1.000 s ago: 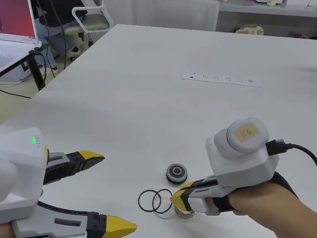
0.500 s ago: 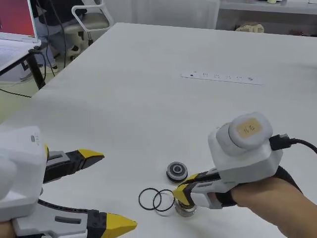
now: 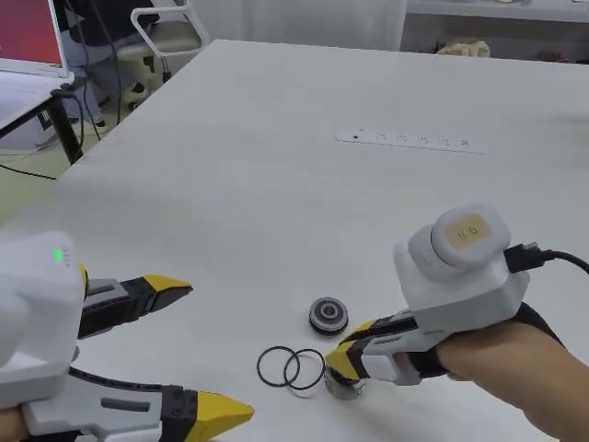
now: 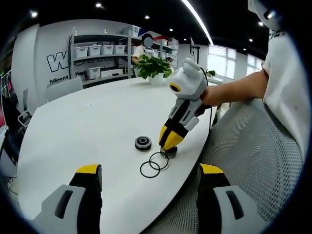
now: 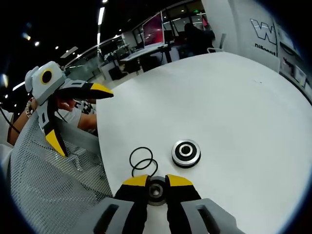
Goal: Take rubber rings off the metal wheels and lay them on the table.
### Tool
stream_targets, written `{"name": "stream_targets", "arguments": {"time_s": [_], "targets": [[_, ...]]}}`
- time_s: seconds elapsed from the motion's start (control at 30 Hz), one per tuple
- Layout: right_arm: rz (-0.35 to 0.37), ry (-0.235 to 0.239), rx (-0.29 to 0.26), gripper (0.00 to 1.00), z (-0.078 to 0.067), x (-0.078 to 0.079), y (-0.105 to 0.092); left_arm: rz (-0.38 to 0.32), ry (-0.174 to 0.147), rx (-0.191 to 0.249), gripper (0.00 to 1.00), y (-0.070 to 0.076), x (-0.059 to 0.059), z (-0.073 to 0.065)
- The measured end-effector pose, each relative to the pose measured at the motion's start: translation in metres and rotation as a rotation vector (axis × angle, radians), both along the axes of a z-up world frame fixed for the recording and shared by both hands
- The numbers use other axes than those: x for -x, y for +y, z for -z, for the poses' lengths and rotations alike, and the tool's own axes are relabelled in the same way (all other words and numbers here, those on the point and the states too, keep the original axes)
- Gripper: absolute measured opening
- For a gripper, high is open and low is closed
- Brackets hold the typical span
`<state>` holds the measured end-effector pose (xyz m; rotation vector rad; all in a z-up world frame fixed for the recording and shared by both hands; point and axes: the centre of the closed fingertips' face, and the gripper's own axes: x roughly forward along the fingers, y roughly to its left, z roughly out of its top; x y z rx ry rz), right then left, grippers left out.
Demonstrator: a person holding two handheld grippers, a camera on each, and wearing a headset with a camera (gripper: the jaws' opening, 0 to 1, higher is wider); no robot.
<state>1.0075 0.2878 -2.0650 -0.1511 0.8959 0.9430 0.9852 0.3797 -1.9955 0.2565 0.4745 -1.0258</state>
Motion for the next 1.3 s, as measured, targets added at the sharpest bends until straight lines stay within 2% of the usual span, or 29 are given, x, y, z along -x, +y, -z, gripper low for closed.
{"name": "stream_targets", "arguments": {"time_s": [0.1, 0.23, 0.4, 0.57, 0.63, 0.7, 0.9, 1.03, 1.13, 1.3], "targets": [[-0.01, 0.002, 0.013, 0.07, 0.001, 0.002, -0.001, 0.0, 0.0, -0.002, 0.78, 0.0, 0.0, 0.0], [-0.002, 0.011, 0.015, 0.09, 0.001, 0.003, -0.002, 0.002, -0.002, -0.004, 0.78, 0.0, 0.0, 0.0], [0.025, -0.017, -0.007, 0.09, -0.006, -0.003, -0.003, 0.025, -0.008, -0.01, 0.79, -0.002, 0.002, 0.0], [0.067, -0.029, -0.027, 0.09, -0.011, -0.01, -0.01, 0.068, -0.043, 0.006, 0.81, -0.008, 0.004, -0.007], [0.084, -0.032, -0.033, 0.1, -0.012, -0.014, -0.013, 0.089, -0.055, -0.004, 0.81, -0.009, 0.004, -0.009], [0.101, -0.037, -0.04, 0.1, -0.013, -0.018, -0.016, 0.096, -0.066, -0.02, 0.81, -0.009, -0.001, -0.012], [0.133, -0.048, -0.052, 0.1, -0.015, -0.024, -0.022, 0.108, -0.113, -0.011, 0.8, -0.014, -0.024, -0.035], [0.155, -0.054, -0.055, 0.1, -0.015, -0.029, -0.028, 0.142, -0.146, -0.042, 0.8, -0.021, -0.039, -0.044], [0.167, -0.057, -0.056, 0.1, -0.015, -0.032, -0.031, 0.172, -0.159, -0.046, 0.78, -0.029, -0.044, -0.049], [0.172, -0.072, -0.066, 0.1, -0.015, -0.036, -0.034, 0.246, -0.174, -0.043, 0.72, -0.054, -0.054, -0.052]]}}
